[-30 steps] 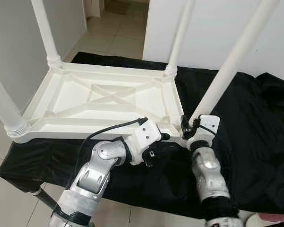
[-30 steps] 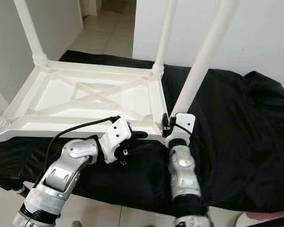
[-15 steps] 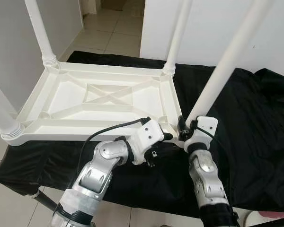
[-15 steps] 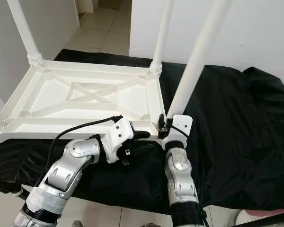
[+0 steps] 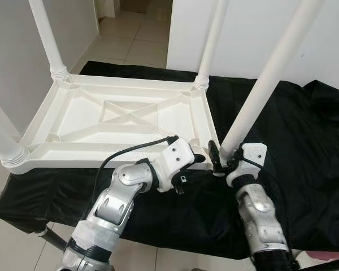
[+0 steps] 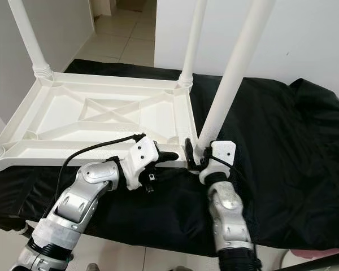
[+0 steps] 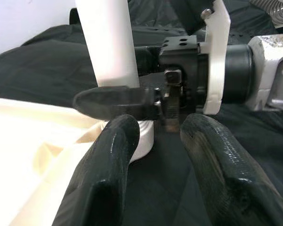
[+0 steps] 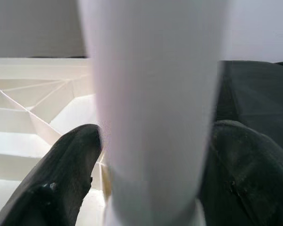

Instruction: Building children table

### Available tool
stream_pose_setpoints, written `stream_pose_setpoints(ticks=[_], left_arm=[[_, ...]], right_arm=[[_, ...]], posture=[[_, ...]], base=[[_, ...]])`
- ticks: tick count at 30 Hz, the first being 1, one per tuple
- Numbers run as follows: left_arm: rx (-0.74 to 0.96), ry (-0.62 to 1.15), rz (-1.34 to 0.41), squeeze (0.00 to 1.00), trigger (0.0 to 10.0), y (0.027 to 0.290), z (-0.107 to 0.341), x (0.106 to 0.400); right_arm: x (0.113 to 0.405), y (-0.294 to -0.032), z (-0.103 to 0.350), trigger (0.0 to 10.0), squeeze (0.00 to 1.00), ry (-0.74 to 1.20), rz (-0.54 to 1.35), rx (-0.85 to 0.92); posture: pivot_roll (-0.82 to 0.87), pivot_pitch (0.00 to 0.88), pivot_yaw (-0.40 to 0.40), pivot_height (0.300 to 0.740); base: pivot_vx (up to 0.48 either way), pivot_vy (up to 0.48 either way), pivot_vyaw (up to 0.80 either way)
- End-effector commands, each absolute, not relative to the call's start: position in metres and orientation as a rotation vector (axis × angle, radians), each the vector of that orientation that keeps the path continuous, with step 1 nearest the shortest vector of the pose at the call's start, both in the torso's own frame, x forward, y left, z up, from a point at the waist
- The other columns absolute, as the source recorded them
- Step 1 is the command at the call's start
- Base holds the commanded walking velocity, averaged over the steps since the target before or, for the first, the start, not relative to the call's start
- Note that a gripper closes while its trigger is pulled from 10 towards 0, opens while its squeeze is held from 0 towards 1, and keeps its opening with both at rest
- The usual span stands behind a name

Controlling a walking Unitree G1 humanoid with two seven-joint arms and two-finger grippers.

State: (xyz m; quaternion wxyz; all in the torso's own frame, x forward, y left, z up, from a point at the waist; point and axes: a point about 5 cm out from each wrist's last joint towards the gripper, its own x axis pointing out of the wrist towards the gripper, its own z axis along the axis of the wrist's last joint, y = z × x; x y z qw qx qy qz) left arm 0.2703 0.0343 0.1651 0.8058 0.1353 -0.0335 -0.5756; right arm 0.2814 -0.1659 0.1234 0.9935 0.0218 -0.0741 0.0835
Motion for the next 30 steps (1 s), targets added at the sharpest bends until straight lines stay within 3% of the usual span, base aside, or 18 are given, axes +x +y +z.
stream_pose_setpoints(ticks=[1,13,14,15,16,17,18,30], left_arm=[[0.274,-0.081,-1.164,0.00,10.0,0.033,0.165,0.275],[0.288,-0.081,-1.198,0.00,10.0,0.032,0.165,0.275],[0.289,-0.079,-1.197,0.00,10.0,0.033,0.164,0.274],[0.289,-0.079,-1.197,0.00,10.0,0.033,0.164,0.274],[0.289,-0.077,-1.194,0.00,10.0,0.034,0.164,0.274],[0.290,-0.076,-1.192,0.00,10.0,0.034,0.164,0.275],[0.289,-0.074,-1.190,0.00,10.0,0.034,0.163,0.275],[0.267,-0.074,-1.188,0.00,10.0,0.032,0.164,0.270]], right_arm=[[0.281,-0.167,0.126,10.0,0.00,-0.166,0.210,0.050],[0.301,-0.173,0.127,10.0,0.00,-0.129,0.549,-0.019],[0.304,-0.170,0.126,7.6,0.00,-0.119,0.576,-0.036],[0.304,-0.170,0.126,7.6,0.00,-0.119,0.576,-0.036],[0.307,-0.168,0.125,1.3,0.00,-0.109,0.599,-0.050],[0.308,-0.166,0.124,1.3,0.00,-0.102,0.617,-0.056],[0.310,-0.165,0.121,0.0,0.00,-0.088,0.637,-0.063],[0.311,-0.176,0.114,0.0,0.00,-0.063,0.652,-0.052]], posture=[[-0.07,0.000,-0.033,0.740],[-0.08,0.000,-0.001,0.740],[-0.08,0.000,-0.005,0.740],[-0.08,0.000,-0.005,0.740],[-0.08,0.000,-0.007,0.740],[-0.08,0.000,-0.007,0.740],[-0.07,0.000,-0.009,0.740],[-0.06,0.000,-0.012,0.740]], base=[[0.000,0.000,0.00],[0.000,0.000,0.00],[0.000,0.000,0.00],[0.000,0.000,0.00],[0.000,0.000,0.00],[0.000,0.000,0.00],[0.000,0.000,0.00],[0.000,0.000,0.00]])
